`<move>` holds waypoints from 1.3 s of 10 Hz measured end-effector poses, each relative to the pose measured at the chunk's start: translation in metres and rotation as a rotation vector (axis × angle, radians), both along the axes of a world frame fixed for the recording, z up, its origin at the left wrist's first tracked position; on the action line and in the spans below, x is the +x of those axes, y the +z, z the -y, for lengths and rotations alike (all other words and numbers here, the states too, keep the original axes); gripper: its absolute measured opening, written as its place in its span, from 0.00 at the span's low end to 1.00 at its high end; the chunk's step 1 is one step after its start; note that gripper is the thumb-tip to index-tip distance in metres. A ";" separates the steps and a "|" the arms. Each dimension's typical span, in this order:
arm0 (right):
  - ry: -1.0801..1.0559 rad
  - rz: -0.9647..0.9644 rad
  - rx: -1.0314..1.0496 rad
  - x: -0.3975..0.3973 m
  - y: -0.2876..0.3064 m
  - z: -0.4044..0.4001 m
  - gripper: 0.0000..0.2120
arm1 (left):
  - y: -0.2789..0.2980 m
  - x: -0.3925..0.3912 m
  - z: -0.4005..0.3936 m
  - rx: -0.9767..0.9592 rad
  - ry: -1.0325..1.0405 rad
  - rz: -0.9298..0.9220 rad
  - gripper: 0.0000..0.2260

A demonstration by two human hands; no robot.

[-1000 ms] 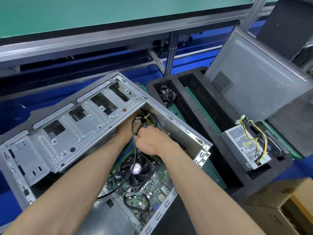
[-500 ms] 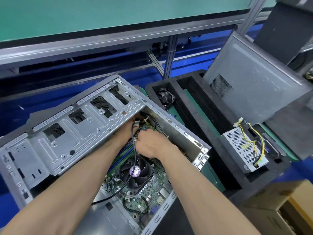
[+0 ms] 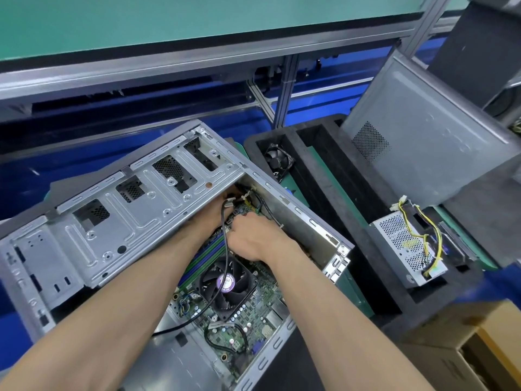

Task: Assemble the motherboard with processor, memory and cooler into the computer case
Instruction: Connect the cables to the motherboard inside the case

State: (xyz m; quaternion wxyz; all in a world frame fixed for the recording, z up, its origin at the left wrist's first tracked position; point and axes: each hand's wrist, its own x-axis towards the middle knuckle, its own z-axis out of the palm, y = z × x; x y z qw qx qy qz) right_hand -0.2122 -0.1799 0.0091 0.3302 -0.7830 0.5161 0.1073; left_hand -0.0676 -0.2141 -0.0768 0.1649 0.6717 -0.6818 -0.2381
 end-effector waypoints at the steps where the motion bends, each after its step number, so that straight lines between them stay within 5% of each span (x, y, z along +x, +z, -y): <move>1: 0.000 0.004 -0.003 0.000 0.001 0.000 0.06 | 0.011 -0.004 0.002 0.012 -0.020 -0.013 0.19; 3: 0.006 0.036 0.001 -0.002 0.001 0.000 0.06 | 0.011 -0.008 -0.002 0.026 0.013 -0.199 0.12; 5: 0.029 0.044 -0.029 0.001 0.001 0.001 0.07 | 0.001 0.002 -0.003 0.056 0.030 -0.173 0.12; 7: 0.051 0.011 -0.043 0.001 -0.001 0.001 0.11 | -0.006 -0.001 -0.001 0.098 0.061 -0.148 0.22; 9: 0.050 0.015 -0.032 0.002 -0.001 0.000 0.07 | 0.001 -0.002 -0.004 0.079 0.057 -0.146 0.05; 11: 0.057 0.009 -0.030 0.002 0.001 -0.001 0.08 | 0.007 0.001 -0.010 0.078 0.067 -0.130 0.20; 13: 0.068 -0.012 -0.041 0.002 0.006 -0.005 0.08 | 0.023 -0.007 -0.017 -0.012 -0.059 -0.189 0.12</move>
